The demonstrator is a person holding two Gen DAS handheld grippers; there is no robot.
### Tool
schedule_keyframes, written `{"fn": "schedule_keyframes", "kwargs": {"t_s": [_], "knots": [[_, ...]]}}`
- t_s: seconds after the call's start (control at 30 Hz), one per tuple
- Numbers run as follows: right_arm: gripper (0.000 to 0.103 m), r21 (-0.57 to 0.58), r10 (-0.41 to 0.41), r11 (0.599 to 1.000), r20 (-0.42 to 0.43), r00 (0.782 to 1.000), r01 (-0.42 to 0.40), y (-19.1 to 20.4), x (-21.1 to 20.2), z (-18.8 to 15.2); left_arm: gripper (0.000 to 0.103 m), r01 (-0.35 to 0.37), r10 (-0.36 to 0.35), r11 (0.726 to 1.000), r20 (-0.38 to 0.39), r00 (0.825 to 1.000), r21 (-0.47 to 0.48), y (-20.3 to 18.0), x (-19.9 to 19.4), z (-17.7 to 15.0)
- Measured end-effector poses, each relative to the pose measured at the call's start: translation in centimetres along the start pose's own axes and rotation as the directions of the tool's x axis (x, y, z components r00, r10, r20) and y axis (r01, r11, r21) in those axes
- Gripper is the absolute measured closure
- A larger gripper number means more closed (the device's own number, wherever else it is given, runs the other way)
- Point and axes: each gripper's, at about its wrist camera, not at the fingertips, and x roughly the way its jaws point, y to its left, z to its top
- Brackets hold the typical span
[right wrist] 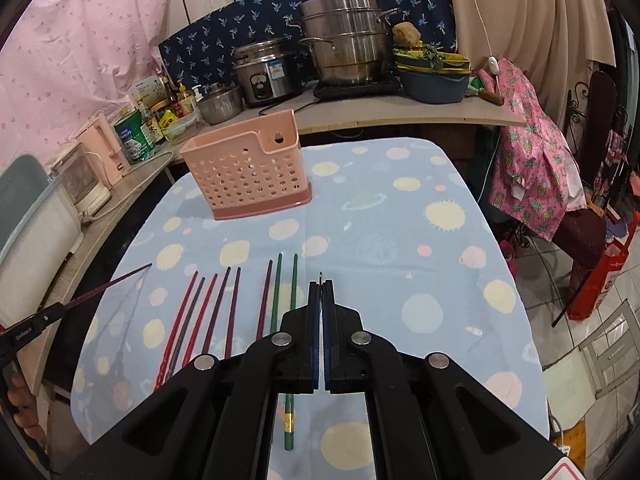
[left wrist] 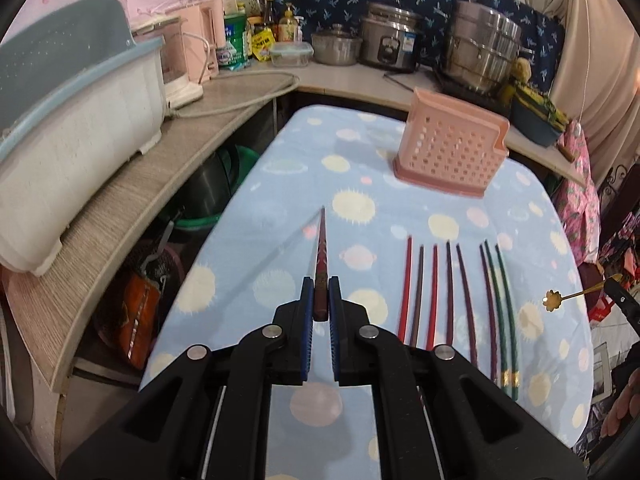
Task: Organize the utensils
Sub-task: 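Lift and carry the chopstick and spoon into the pink caddy with both tools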
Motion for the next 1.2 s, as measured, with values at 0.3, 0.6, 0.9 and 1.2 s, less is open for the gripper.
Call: {"fn": "schedule_keyframes", "kwargs": {"t_s": [0.3, 0.6, 0.9, 1.2], "knots": [[0.102, -0.006, 0.031, 1.000, 0.054, 0.998, -0.031, 1.2, 1.7, 8.3, 0.096, 0.032, -0.029, 0.999, 0.163, 0.986, -0.017, 0.3, -2.8, 10.8], [0.102, 0.001, 0.071, 0.997, 0.107, 0.992, -0.072, 3.2, 5.3, 17.0, 0.096, 0.102, -0.091, 0.995, 0.314, 0.945, -0.018, -2.6, -4.6, 21.4], [0.102, -0.001, 0.076, 0.997, 0.065, 0.995, -0.076, 4.7, 11.4, 21.2, 0.096, 0.196, -0.178, 0.981, 0.405, 0.897, -0.001, -7.6, -2.8, 28.6], [0.102, -0.002, 0.060, 0.998, -0.001, 0.998, -0.060, 4.3, 16.2, 20.7, 0.096, 0.195, -0.190, 0.981, 0.340, 0.921, 0.021, -11.1, 3.4, 29.4]]}}
